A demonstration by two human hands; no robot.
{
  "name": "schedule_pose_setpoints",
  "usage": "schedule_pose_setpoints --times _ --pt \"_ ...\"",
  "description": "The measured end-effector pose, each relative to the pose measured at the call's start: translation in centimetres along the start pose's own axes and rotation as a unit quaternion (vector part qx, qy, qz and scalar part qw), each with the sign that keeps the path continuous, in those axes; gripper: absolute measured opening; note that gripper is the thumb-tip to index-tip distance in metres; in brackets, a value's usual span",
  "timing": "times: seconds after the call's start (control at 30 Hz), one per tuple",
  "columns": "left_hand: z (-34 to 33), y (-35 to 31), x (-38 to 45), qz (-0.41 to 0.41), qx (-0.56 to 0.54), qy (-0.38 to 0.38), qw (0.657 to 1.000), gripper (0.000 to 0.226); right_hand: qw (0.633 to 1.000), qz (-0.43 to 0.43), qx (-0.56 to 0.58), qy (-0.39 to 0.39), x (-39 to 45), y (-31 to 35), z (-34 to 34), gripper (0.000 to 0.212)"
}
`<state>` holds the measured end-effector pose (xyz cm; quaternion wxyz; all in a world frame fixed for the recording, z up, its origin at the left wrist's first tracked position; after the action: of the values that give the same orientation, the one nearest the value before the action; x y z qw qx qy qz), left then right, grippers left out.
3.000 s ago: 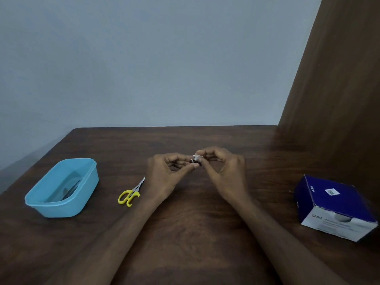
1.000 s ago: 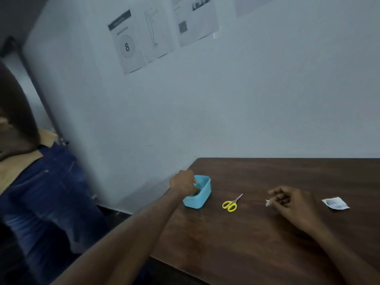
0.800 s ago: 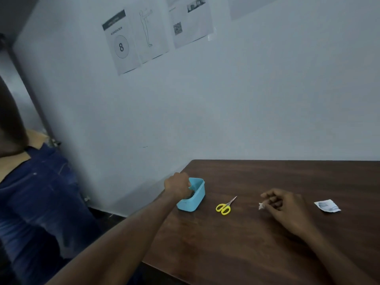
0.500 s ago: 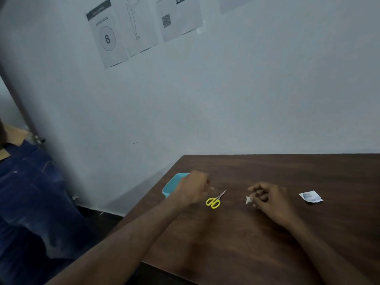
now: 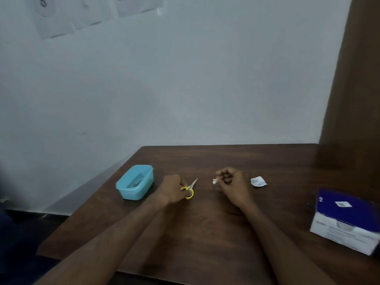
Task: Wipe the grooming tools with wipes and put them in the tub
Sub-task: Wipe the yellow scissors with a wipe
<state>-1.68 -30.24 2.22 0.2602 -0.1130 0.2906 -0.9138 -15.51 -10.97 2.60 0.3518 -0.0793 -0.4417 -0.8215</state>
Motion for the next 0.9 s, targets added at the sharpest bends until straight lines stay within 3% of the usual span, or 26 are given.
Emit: schedule_pose_setpoints --times 0.2,0.37,0.57,0.9 --pt "-3.0 -2.2 2.9 -0.049 -0.043 0.02 0.998 0.017 0.996 -0.062 0.042 -0.037 0.7 -2.9 1.4 0.019" --pt "-4.5 -4.0 5.7 -0.117 -0.053 0.024 0.991 0.033 0.997 -0.061 0.002 -0.043 1.1 -3.4 0.8 0.02" --pt "-4.9 -5.0 6.8 -0.201 -0.019 -0.039 0.979 0.034 0.993 -0.088 0.005 -0.079 1.4 -4.1 1.3 0.017" --pt "-4.9 -4.8 7.4 -0.23 -0.117 -0.027 0.966 0.026 0.993 -0.114 0.018 -0.024 2.0 -5.7 -0.8 0.015"
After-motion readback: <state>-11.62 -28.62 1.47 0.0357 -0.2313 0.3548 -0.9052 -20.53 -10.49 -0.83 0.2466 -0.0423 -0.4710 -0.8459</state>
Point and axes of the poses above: each hand's wrist, its own x-axis towards the middle knuckle, its own z-axis out of the back of the hand, y = z × x, the point moved 10 cm from there along x, towards the middle knuckle, and after that the axes turned 15 degrees about -x, right-handed, at the moved point
